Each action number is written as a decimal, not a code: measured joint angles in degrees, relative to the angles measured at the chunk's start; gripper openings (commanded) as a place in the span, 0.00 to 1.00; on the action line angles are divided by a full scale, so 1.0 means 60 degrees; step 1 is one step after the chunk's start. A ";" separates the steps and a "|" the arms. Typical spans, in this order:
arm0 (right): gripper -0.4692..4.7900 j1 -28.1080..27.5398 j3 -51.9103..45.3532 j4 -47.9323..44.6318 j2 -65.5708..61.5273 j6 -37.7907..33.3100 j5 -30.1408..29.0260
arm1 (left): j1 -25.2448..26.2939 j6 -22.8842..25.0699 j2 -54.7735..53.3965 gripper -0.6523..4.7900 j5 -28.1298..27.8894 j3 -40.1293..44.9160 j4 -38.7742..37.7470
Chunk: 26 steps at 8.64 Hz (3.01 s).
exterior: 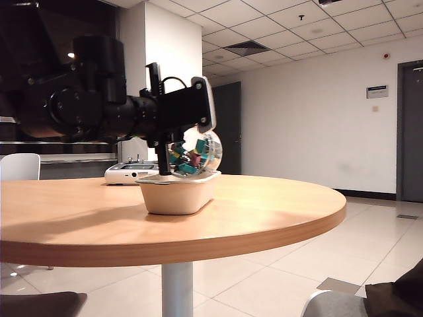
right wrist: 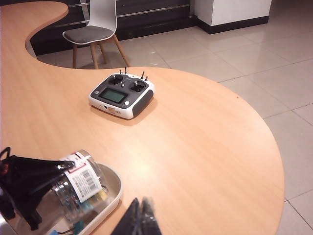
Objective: Pick up the box filled with clips, pour some clips from it into the rectangular paper box, and then put the clip box back on the table.
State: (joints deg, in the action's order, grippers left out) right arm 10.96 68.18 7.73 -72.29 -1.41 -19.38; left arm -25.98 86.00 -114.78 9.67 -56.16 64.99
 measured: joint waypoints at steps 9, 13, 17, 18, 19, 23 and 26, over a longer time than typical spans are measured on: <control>0.08 0.0000 -0.0004 0.0415 0.0000 0.0004 -0.0321 | -0.0007 -0.0787 0.0423 0.11 -0.0754 -0.0018 0.1293; 0.08 -0.0004 -0.0007 0.0630 0.0000 0.0215 -0.0357 | -0.0018 -0.2546 0.0284 0.11 -0.0783 -0.0022 0.1898; 0.08 -0.0004 -0.0007 0.0630 -0.0004 0.0215 -0.0357 | 0.0084 -1.1409 0.0481 0.11 -0.1738 -0.1144 -0.2667; 0.08 -0.0004 -0.0007 0.0630 -0.0004 0.0215 -0.0357 | 0.0142 -1.3296 0.0495 0.11 -0.0911 -0.1173 -0.2812; 0.08 0.0000 -0.0007 0.0627 -0.0004 0.0215 -0.0357 | 0.0324 -1.3158 0.0503 0.11 -0.0652 -0.1173 -0.2874; 0.08 0.0000 -0.0007 0.0619 -0.0004 0.0215 -0.0357 | 0.0266 -0.2616 0.0933 0.11 -0.2455 -0.1188 -0.2714; 0.08 -0.0004 -0.0007 0.0554 -0.0004 0.0215 -0.0357 | 0.0273 0.0769 0.0892 0.11 -0.1180 -0.1158 -0.2222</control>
State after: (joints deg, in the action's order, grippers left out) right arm 10.94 68.14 11.05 -72.31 -0.12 -21.52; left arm -24.34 90.61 -109.43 2.59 -63.11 51.66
